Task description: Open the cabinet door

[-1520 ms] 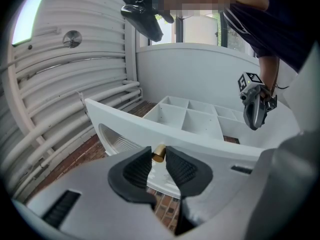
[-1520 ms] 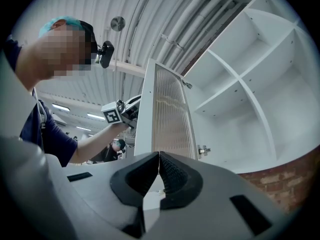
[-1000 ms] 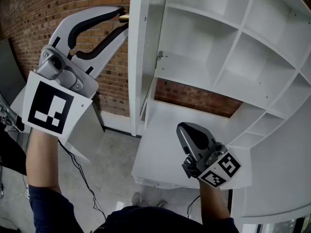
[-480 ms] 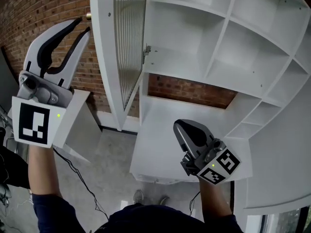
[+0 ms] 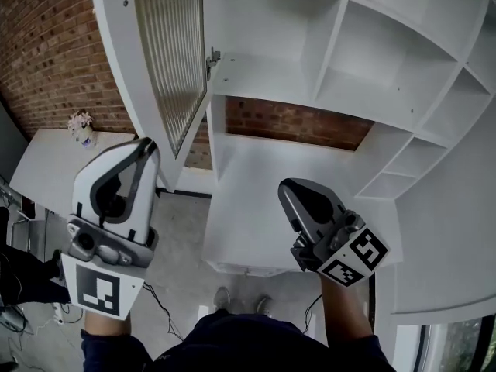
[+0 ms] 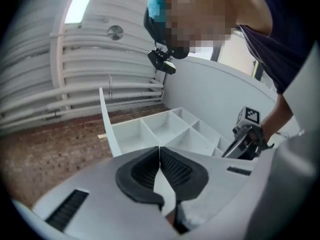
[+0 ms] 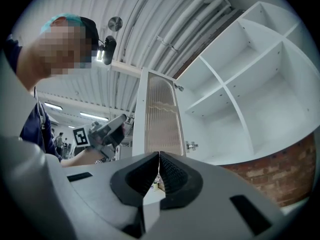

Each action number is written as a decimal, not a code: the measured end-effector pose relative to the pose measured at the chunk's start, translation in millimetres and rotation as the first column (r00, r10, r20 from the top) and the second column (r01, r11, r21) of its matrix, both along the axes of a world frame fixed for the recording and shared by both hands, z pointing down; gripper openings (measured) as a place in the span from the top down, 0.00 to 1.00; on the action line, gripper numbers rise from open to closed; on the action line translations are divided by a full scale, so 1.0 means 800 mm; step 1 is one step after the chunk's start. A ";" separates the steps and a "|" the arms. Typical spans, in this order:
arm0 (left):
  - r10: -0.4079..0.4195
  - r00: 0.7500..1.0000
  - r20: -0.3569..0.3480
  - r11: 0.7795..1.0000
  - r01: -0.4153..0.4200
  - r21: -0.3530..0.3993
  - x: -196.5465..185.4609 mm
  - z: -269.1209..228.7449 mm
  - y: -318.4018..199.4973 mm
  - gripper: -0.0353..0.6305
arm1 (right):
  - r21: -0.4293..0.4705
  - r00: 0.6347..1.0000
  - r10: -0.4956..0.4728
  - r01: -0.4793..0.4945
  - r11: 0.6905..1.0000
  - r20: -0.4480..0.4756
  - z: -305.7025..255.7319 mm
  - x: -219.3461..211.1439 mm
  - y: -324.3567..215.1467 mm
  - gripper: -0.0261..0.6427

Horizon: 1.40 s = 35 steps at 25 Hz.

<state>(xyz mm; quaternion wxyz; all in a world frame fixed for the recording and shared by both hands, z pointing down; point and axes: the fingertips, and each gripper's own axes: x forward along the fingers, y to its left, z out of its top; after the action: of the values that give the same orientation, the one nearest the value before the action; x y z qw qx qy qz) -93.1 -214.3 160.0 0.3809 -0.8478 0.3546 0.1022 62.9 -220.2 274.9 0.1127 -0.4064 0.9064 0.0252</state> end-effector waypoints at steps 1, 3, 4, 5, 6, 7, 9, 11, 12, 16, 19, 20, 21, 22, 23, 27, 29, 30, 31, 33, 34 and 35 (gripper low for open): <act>0.037 0.999 0.000 0.997 -0.037 -0.061 0.017 0.023 -0.003 0.93 | -0.004 1.000 0.006 -0.006 1.000 0.002 0.001 0.006 0.003 0.92; 0.100 0.995 -0.002 0.978 -0.099 -0.185 0.052 0.070 -0.009 0.93 | -0.013 1.000 0.018 -0.018 1.000 0.008 0.005 0.016 0.009 0.92; 0.126 0.992 -0.003 0.963 -0.123 -0.241 0.068 0.093 -0.012 0.93 | -0.017 1.000 0.022 -0.022 1.000 0.009 0.007 0.022 0.011 0.92; 0.149 0.989 -0.009 0.945 -0.145 -0.293 0.083 0.112 -0.014 0.93 | -0.020 1.000 0.026 -0.026 0.999 0.010 0.009 0.027 0.014 0.92; 0.169 0.985 -0.021 0.926 -0.166 -0.339 0.096 0.129 -0.015 0.93 | -0.024 0.999 0.030 -0.030 0.999 0.011 0.012 0.032 0.017 0.92; 0.186 0.982 -0.037 0.906 -0.186 -0.381 0.108 0.144 -0.015 0.94 | -0.028 0.999 0.035 -0.034 0.999 0.011 0.015 0.036 0.019 0.92; 0.209 0.975 -0.071 0.866 -0.218 -0.451 0.126 0.169 -0.016 0.94 | -0.040 0.999 0.043 -0.043 0.998 0.012 0.024 0.044 0.024 0.92; 0.223 0.970 -0.096 0.828 -0.241 -0.507 0.142 0.195 -0.017 0.94 | -0.057 0.999 0.051 -0.050 0.997 0.016 0.035 0.050 0.027 0.92; 0.231 0.967 -0.104 0.808 -0.250 -0.534 0.149 0.208 -0.018 0.94 | -0.068 0.998 0.055 -0.053 0.996 0.018 0.041 0.054 0.028 0.92; 0.255 0.959 -0.120 0.720 -0.271 -0.639 0.175 0.269 -0.019 0.94 | -0.112 0.997 0.070 -0.067 0.991 0.020 0.068 0.068 0.031 0.92; 0.270 0.954 -0.131 0.683 -0.285 -0.673 0.188 0.290 -0.019 0.94 | -0.137 0.996 0.084 -0.081 0.987 0.022 0.082 0.078 0.030 0.92; 0.275 0.952 -0.133 0.676 -0.290 -0.677 0.191 0.293 -0.019 0.94 | -0.144 0.996 0.090 -0.085 0.986 0.023 0.087 0.081 0.030 0.92; 0.280 0.950 -0.136 0.671 -0.296 -0.680 0.193 0.296 -0.019 0.94 | -0.152 0.995 0.094 -0.089 0.984 0.025 0.092 0.084 0.029 0.92; 0.286 0.948 -0.138 0.667 -0.300 -0.681 0.196 0.298 -0.019 0.94 | -0.160 0.995 0.098 -0.093 0.983 0.026 0.097 0.086 0.028 0.92; 0.290 0.947 -0.139 0.664 -0.303 -0.684 0.200 0.301 -0.018 0.94 | -0.167 0.994 0.102 -0.096 0.981 0.027 0.101 0.089 0.027 0.92; 0.299 0.945 -0.129 0.648 -0.301 -0.700 0.213 0.312 -0.017 0.94 | -0.192 0.993 0.116 -0.108 0.976 0.035 0.116 0.103 0.023 0.92; 0.305 0.944 -0.126 0.641 -0.301 -0.706 0.219 0.317 -0.018 0.94 | -0.201 0.992 0.123 -0.114 0.973 0.037 0.121 0.109 0.019 0.92; 0.307 0.943 -0.125 0.638 -0.302 -0.709 0.221 0.319 -0.019 0.94 | -0.205 0.991 0.126 -0.116 0.972 0.036 0.123 0.112 0.017 0.92; 0.309 0.943 -0.125 0.636 -0.302 -0.710 0.223 0.320 -0.022 0.94 | -0.207 0.991 0.127 -0.117 0.971 0.034 0.125 0.114 0.015 0.92; 0.311 0.942 -0.124 0.635 -0.304 -0.710 0.226 0.320 -0.027 0.94 | -0.209 0.992 0.126 -0.117 0.971 0.030 0.128 0.116 0.012 0.92; 0.312 0.942 -0.124 0.636 -0.304 -0.709 0.228 0.319 -0.030 0.94 | -0.209 0.992 0.125 -0.116 0.971 0.027 0.129 0.116 0.010 0.92; 0.314 0.942 -0.122 0.638 -0.304 -0.707 0.229 0.317 -0.033 0.94 | -0.210 0.992 0.124 -0.116 0.971 0.026 0.130 0.116 0.009 0.92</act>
<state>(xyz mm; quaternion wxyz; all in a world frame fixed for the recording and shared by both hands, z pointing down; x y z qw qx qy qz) 90.2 -240.4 413.9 -0.0008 -0.9768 0.2137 0.0143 156.0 -213.3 378.7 0.0855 -0.4703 0.8755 -0.0709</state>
